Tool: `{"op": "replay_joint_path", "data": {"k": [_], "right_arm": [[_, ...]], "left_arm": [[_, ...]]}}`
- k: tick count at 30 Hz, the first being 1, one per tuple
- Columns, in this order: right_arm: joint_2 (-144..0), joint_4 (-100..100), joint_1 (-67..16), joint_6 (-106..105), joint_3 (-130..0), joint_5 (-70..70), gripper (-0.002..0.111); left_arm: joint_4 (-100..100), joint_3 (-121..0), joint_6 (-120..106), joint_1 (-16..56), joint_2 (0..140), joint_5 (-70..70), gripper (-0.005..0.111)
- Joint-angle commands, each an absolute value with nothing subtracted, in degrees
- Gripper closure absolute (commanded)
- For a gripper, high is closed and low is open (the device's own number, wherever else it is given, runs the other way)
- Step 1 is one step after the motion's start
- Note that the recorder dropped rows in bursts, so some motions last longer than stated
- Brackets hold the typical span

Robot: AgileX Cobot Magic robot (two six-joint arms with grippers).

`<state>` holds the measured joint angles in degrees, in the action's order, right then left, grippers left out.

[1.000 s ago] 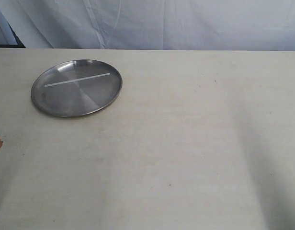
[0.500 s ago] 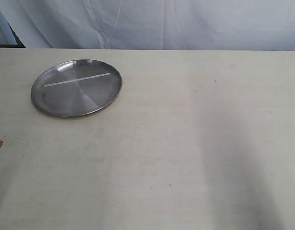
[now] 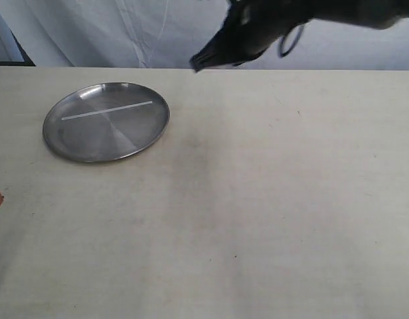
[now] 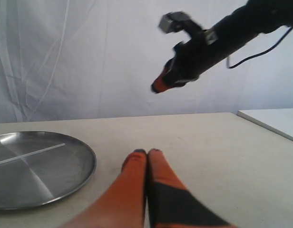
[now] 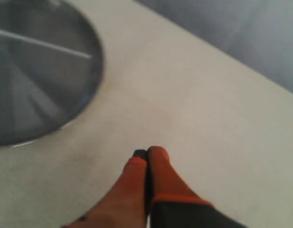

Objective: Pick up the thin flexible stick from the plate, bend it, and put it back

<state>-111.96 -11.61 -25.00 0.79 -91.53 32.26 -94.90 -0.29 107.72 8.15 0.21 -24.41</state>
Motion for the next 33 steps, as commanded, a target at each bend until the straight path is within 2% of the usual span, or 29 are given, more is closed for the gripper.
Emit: {"op": "replay_joint_path", "data": {"k": [1, 7, 15, 23, 33], "right_arm": [[-124.4, 0.52, -29.5, -11.16, -103.01, 34.08, 0.108], [-134.01, 7.75, -31.06, -12.53, -112.23, 34.89, 0.108], [-138.72, 21.2, -31.06, -23.05, -113.06, 33.3, 0.108], [-140.73, 21.28, -31.41, -22.95, -113.06, 31.88, 0.108], [-141.55, 19.57, -31.41, -22.29, -113.06, 40.13, 0.108]], "left_arm": [[-95.04, 0.0, 107.73, 8.15, 0.0, -24.25, 0.107], [-95.04, 0.0, 107.73, 8.15, 0.0, -24.25, 0.107], [-95.04, 0.0, 107.73, 8.15, 0.0, -24.25, 0.107], [-95.04, 0.0, 107.73, 8.15, 0.0, -24.25, 0.107], [-95.04, 0.0, 107.73, 8.15, 0.0, -24.25, 0.107]]}}
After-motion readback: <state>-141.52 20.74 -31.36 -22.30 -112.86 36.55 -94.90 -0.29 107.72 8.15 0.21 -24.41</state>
